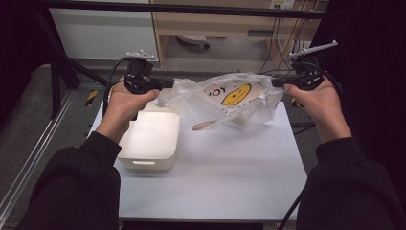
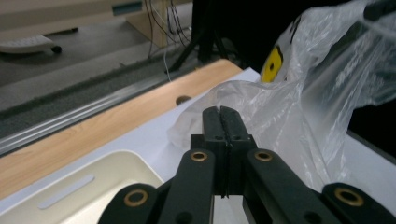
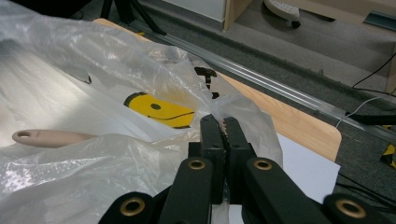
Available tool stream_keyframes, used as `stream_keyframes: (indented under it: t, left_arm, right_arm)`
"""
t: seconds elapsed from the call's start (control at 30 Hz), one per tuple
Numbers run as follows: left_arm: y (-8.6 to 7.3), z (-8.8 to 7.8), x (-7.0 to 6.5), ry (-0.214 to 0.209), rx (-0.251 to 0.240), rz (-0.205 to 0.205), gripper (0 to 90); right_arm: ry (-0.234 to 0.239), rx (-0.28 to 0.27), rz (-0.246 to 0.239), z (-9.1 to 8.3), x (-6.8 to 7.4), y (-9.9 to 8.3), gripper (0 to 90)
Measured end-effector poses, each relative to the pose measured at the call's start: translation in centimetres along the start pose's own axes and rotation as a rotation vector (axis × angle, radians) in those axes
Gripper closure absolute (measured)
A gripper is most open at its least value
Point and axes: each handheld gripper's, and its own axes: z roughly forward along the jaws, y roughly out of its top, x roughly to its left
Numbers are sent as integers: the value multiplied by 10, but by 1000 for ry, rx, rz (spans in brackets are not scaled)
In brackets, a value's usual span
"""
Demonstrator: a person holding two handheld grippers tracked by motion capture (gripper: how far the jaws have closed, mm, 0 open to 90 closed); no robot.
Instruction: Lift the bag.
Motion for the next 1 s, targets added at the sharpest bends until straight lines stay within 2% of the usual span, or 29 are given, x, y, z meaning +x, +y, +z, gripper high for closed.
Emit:
stream_keyframes:
  t: [0.1,0.27,0.37,0.5,0.67,0.83,1.0]
  left_arm:
    - [6,-8,2,-9,-37,-29,900]
    - [20,-23,8,13,-74,-47,900]
    - [26,-31,16,30,-110,-71,900]
    - [23,-31,26,52,-72,-70,900]
    - [13,-27,32,60,-51,-77,900]
    - [3,-18,31,71,1,-45,900]
    - [-12,-4,27,53,28,-46,900]
  right_arm:
    - [3,14,0,9,1,2,900]
    - [14,24,13,22,2,6,900]
    - [22,29,14,31,5,11,900]
    - [26,43,11,42,8,12,900]
    - [28,58,12,51,9,11,900]
    - [16,58,18,52,8,11,900]
    - [6,63,26,50,2,6,900]
